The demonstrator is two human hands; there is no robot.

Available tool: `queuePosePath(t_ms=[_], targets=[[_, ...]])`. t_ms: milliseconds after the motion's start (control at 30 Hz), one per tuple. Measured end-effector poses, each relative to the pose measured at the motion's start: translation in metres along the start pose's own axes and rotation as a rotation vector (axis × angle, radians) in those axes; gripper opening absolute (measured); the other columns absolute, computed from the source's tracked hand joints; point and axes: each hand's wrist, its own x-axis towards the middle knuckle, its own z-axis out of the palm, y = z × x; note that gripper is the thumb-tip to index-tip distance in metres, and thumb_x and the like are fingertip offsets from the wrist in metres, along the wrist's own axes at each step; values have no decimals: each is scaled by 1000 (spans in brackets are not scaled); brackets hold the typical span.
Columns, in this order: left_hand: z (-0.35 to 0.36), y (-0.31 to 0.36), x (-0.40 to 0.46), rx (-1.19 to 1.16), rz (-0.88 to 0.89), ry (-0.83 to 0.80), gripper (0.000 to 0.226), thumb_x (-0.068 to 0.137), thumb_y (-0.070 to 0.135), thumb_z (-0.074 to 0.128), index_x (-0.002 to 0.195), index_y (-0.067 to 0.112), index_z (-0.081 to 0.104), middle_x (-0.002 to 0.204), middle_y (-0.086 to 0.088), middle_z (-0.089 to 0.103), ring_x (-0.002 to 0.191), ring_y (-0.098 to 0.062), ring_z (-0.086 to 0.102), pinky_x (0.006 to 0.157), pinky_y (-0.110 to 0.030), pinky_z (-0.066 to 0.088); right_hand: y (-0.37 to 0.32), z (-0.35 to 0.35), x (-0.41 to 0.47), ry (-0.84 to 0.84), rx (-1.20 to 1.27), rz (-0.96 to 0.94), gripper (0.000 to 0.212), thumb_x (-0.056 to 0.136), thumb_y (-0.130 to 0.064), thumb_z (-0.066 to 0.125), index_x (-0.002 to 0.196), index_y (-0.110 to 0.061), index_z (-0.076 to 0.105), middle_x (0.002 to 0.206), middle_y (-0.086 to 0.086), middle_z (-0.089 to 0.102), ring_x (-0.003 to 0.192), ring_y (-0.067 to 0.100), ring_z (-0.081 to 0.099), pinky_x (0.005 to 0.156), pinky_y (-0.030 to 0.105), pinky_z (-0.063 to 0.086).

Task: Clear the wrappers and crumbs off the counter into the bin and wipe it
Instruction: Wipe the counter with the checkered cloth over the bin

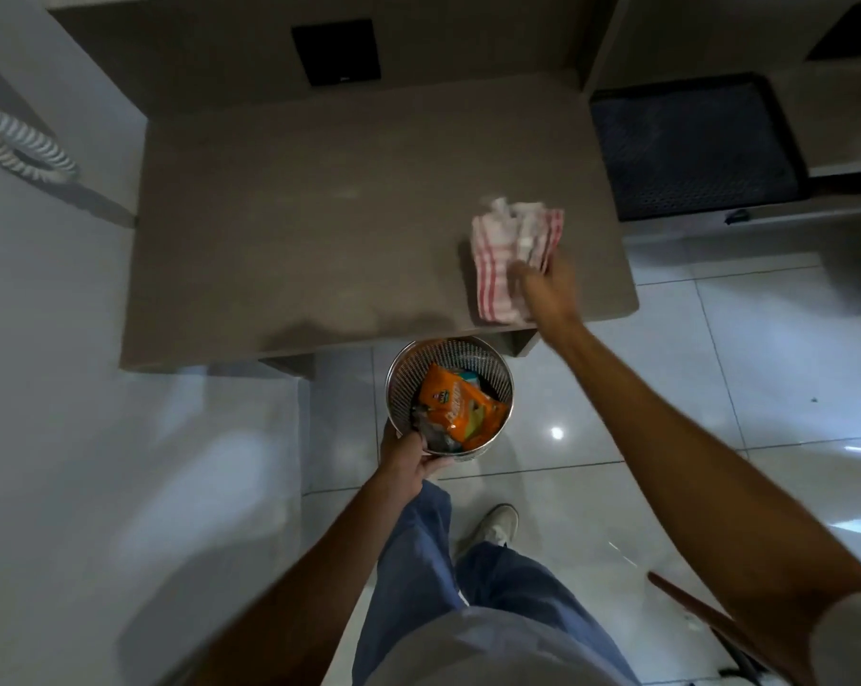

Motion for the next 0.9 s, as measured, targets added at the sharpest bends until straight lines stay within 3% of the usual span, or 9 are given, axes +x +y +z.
queuePosePath(t_ms=[67, 133, 167, 233, 333, 400, 467, 567, 900], targets=[[15, -3, -5, -18, 5, 1, 51, 102, 2, 58, 148, 22, 48, 152, -16, 54, 139, -47, 54, 86, -60, 61, -5, -24, 30, 8, -74, 114, 18, 99, -19, 51, 115, -19, 60, 117, 11, 71, 107, 29, 70, 100, 52, 57], [28, -7, -8, -19, 1, -11, 52, 102, 2, 57, 148, 24, 48, 154, -16, 53, 139, -46, 54, 89, -65, 59, 2, -45, 42, 130, -551, 102, 34, 100, -35, 49, 122, -12, 62, 124, 17, 65, 116, 34, 61, 106, 51, 50], [34, -9, -8, -13, 0, -20, 51, 103, 3, 58, 148, 24, 48, 154, -16, 53, 139, -46, 55, 94, -68, 57, 7, -52, 41, 252, -729, 16, 43, 100, -42, 48, 128, -11, 60, 128, 18, 62, 120, 35, 58, 107, 47, 48], [41, -15, -4, -9, -2, -28, 49, 103, 6, 59, 148, 24, 49, 153, -17, 54, 137, -46, 56, 100, -69, 54, 21, -57, 15, 372, -726, -271, 38, 102, -38, 44, 127, -14, 60, 123, 16, 63, 112, 32, 59, 98, 44, 51], [51, -28, 14, 5, 15, -18, 50, 104, 4, 56, 150, 22, 48, 152, -19, 54, 136, -47, 56, 104, -69, 52, 85, -48, -40, 239, -782, -539, 17, 98, -25, 49, 111, -22, 59, 105, 8, 68, 95, 25, 60, 86, 40, 52], [56, -37, 33, 31, 39, -7, 50, 104, 1, 54, 150, 21, 48, 152, -19, 55, 136, -46, 56, 105, -69, 52, 137, -36, -66, 142, -789, -360, 29, 95, -32, 58, 123, -24, 60, 121, 2, 67, 110, 21, 60, 99, 35, 50], [60, -48, 67, 55, 50, -12, 50, 103, 2, 55, 150, 18, 47, 151, -21, 56, 135, -47, 57, 104, -68, 53, 198, -25, -67, 88, -615, -36, 57, 91, -35, 68, 142, -18, 48, 141, 6, 58, 129, 25, 55, 110, 45, 50], [61, -64, 142, 107, 64, -36, 52, 101, 0, 57, 150, 17, 46, 149, -23, 57, 130, -50, 61, 101, -68, 55, 281, -11, -25, -1, -293, 368, 62, 94, -25, 69, 148, -13, 40, 144, 15, 58, 131, 35, 59, 101, 51, 57], [73, -101, 399, 286, 86, 0, 45, 104, 15, 57, 142, 38, 51, 145, -12, 64, 116, -40, 72, 91, -61, 63, 511, 50, 138, 57, -121, 479, 52, 97, -32, 67, 142, -16, 47, 133, 10, 64, 119, 30, 66, 93, 52, 62]])
